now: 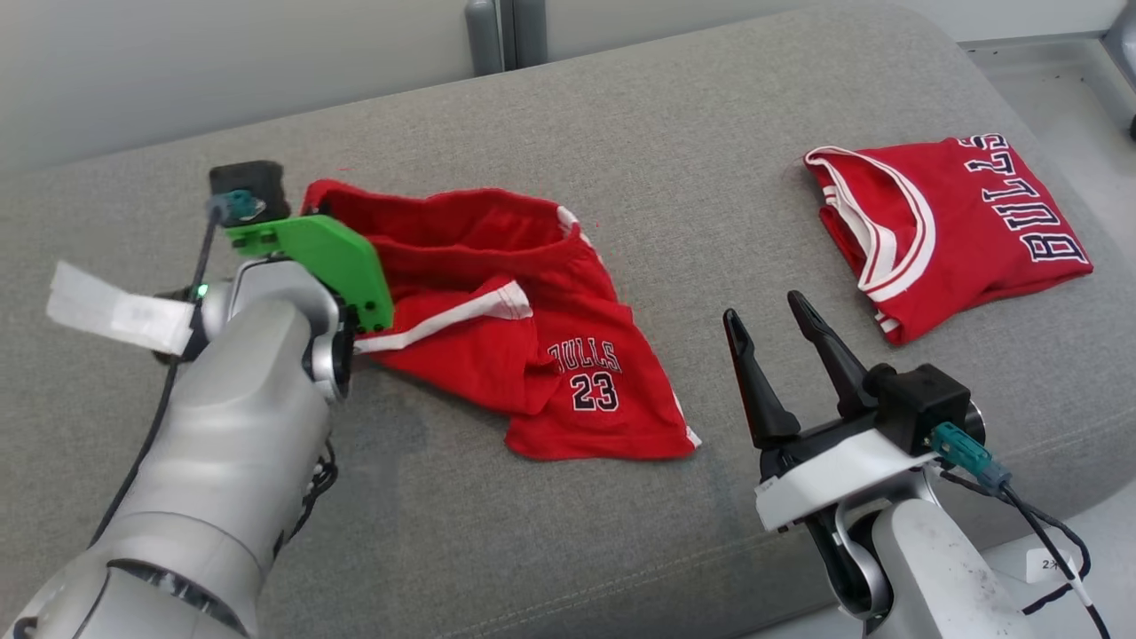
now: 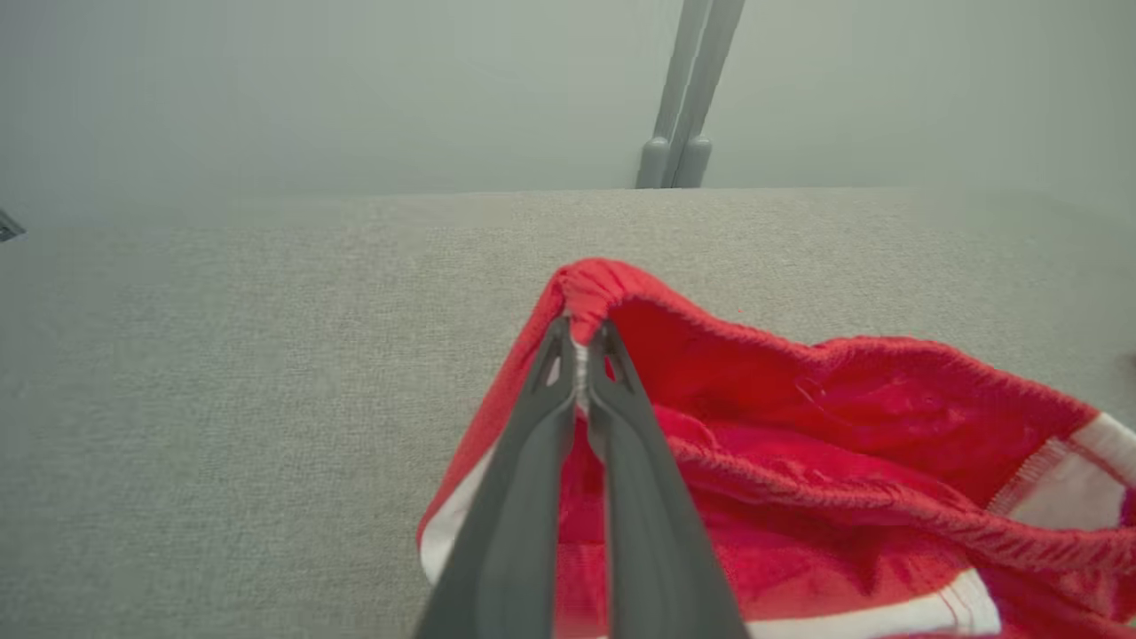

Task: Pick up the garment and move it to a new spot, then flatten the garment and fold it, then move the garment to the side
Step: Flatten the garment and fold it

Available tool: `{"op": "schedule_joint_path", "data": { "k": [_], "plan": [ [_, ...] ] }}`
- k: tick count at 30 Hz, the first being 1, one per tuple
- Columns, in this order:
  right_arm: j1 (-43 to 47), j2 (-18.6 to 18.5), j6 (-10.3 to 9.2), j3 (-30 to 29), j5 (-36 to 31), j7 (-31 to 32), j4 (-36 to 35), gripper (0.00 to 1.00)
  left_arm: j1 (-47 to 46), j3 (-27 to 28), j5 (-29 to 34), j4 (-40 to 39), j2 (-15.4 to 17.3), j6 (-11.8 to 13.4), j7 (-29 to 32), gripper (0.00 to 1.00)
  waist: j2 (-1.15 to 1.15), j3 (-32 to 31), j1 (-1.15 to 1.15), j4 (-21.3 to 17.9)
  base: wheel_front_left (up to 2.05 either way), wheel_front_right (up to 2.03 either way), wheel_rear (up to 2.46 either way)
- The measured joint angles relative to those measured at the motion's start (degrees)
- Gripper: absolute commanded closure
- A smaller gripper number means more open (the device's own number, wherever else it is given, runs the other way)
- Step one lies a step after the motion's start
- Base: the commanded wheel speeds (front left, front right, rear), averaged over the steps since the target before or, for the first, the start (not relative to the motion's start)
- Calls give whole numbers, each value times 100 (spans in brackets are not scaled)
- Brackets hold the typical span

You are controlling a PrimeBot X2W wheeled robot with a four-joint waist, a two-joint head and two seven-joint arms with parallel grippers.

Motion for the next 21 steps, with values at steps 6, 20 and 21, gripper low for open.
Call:
{"op": "schedule_joint_path", "data": {
  "k": [6,20,21],
  "plan": [
    [-15,0,0,102,26,1,24,0,330,490,-471,194,368,313,101,100,0,-21,0,88,0,0,0],
    [-179,1,0,467,49,11,129,0,758,1163,-1167,294,844,680,359,100,0,22,0,154,0,0,0],
    [-199,1,0,515,54,18,143,0,781,1171,-1182,298,850,677,371,80,0,20,0,158,0,0,0]
  ]
}}
